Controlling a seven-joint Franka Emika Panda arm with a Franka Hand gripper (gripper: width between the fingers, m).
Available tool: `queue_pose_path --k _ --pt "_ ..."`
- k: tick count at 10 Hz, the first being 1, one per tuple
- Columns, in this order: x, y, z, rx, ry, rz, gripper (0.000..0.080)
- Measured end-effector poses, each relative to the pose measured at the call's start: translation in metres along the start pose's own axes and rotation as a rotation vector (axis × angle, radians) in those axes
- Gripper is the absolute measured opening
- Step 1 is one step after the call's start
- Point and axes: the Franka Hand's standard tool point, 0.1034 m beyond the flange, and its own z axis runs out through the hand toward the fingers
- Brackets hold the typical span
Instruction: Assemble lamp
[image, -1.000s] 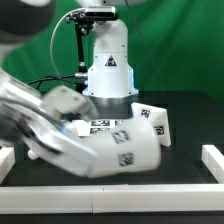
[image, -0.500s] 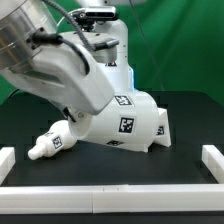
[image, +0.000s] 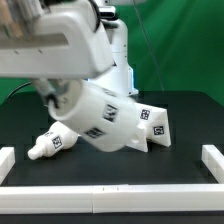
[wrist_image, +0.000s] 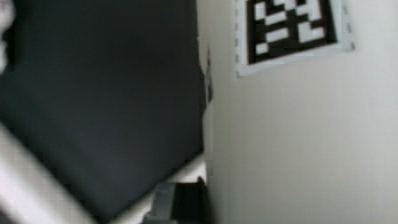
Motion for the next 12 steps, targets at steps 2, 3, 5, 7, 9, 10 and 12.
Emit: queue_pose_path --k 2,3,5,7,9,10,12 --pt "-0.011 -0.001 0.012 -0.027 0.247 -0.118 0.0047" --pt "-0.015 -0.001 0.022 0.006 0.347 -0.1 0.0047" --pt "-0.01 -0.007 0.019 0.027 0.453 -0.111 0.0047" --pt "-0.018 -0.007 0.026 0.031 0.577 -0.164 0.0047" --pt "-0.017 0.018 0.01 -0.025 0.676 -0.261 0.0047" --pt "-0.015 0.031 0.004 -0.073 0.705 -0.346 0.0047" --pt "-0.012 0.044 0.012 -0.105 0.712 -0.383 0.0047"
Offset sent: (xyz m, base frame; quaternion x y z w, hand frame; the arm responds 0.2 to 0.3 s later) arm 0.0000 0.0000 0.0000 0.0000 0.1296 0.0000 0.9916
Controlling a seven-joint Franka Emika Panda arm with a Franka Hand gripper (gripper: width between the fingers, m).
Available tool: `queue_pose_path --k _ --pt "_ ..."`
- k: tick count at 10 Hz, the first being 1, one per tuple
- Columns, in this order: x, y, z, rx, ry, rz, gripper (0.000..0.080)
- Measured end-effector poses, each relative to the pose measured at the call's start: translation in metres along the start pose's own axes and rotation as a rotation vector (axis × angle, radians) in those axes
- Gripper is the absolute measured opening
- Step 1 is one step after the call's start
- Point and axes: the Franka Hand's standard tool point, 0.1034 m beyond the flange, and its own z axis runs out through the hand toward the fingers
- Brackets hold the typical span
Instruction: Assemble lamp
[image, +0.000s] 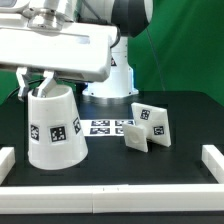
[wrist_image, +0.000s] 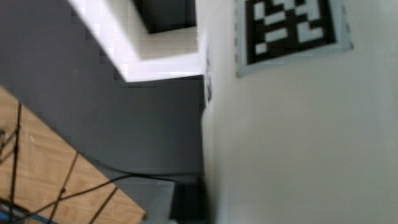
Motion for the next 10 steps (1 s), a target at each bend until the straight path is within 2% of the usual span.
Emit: queue_pose_path --k 3,4,5,8,10 --pt "-0.003 -0.001 0.002 0.0 -0.005 -0.002 0.0047" --pt "-0.008 -0.003 0.007 -0.016 0.055 -0.039 0.0047" --pt "-0.022 -0.004 0.018 -0.023 0.035 -0.078 0.0047" --pt "-0.035 -0.007 0.027 -0.021 0.009 -0.087 0.0047" --pt "-0.035 -0.007 0.028 -0.02 0.01 -0.085 0.0047"
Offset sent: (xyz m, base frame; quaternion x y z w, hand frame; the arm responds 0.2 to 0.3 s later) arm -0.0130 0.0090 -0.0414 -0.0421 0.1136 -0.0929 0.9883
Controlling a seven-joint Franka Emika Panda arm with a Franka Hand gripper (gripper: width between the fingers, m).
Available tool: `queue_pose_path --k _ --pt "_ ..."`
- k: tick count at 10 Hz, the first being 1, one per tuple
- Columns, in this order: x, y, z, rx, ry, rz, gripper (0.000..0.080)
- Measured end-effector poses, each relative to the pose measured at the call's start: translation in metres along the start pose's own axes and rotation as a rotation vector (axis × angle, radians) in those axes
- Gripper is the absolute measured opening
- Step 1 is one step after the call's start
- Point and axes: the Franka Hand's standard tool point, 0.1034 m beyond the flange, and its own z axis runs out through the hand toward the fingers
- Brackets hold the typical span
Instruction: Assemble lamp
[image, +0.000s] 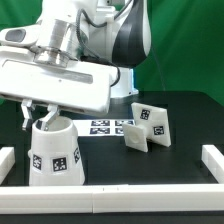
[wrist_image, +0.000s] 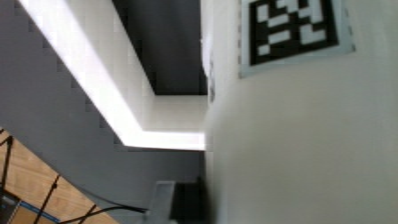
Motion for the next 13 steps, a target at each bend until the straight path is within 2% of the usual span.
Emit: queue_pose_path --k 4,5,6,7,8,9,10,12,13 --pt "0.0 -0.002 0.001 0.003 -0.007 -0.002 0.0047" --pt "-0.001 -0.002 0.001 0.003 -0.008 -0.002 0.0225" --pt "-0.001 -0.001 0.001 0.004 -0.013 -0.002 0.0225" --pt "0.002 0.002 -0.003 0.011 -0.038 0.003 0.0422" --pt "0.007 0.002 -0.01 0.026 -0.073 0.013 0.0422" --pt "0.013 0.003 -0.019 0.045 -0.115 0.025 0.0599" --pt "0.018 0.002 -0.029 0.063 -0.143 0.035 0.0683" --pt "0.018 -0.011 -0.048 0.105 -0.192 0.084 0.0695" --pt "0.015 -0.031 -0.056 0.125 -0.2 0.121 0.0695"
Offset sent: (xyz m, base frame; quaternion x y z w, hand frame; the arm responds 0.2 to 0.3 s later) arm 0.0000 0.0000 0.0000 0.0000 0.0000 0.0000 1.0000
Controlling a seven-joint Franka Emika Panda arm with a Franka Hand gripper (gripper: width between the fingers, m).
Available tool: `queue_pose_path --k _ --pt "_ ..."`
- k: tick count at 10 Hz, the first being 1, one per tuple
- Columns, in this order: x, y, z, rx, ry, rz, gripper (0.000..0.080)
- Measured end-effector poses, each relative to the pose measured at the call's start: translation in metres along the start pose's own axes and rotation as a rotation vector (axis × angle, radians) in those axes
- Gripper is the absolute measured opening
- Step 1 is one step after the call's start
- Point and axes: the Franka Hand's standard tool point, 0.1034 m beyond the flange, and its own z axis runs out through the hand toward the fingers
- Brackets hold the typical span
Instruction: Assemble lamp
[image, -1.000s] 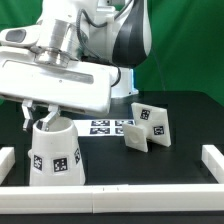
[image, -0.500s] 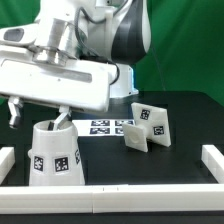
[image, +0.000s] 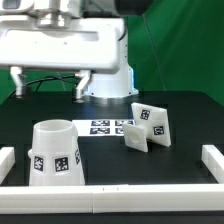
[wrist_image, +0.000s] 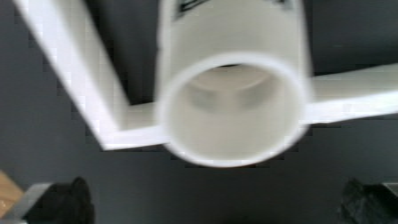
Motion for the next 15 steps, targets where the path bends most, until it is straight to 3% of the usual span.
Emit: queue_pose_path --k 2,5,7,8,10,12,15 --pt "-0.009 -0.043 -0.008 0.035 -0.069 0.064 0.0698" --pt "-0.014 -0.042 -0.007 0.047 -0.205 0.043 0.0698" --pt "-0.046 -0.048 -0.012 0.074 -0.478 0.182 0.0698" --pt "-0.056 -0.054 -0.011 0.07 -0.572 0.213 0.0698" --pt "-0.079 -0.057 -0.006 0.088 -0.772 0.258 0.0698" --pt "-0.08 -0.054 -0.004 0.092 -0.86 0.266 0.0698" --pt "-0.09 -0.046 -0.003 0.09 -1.094 0.268 0.0698"
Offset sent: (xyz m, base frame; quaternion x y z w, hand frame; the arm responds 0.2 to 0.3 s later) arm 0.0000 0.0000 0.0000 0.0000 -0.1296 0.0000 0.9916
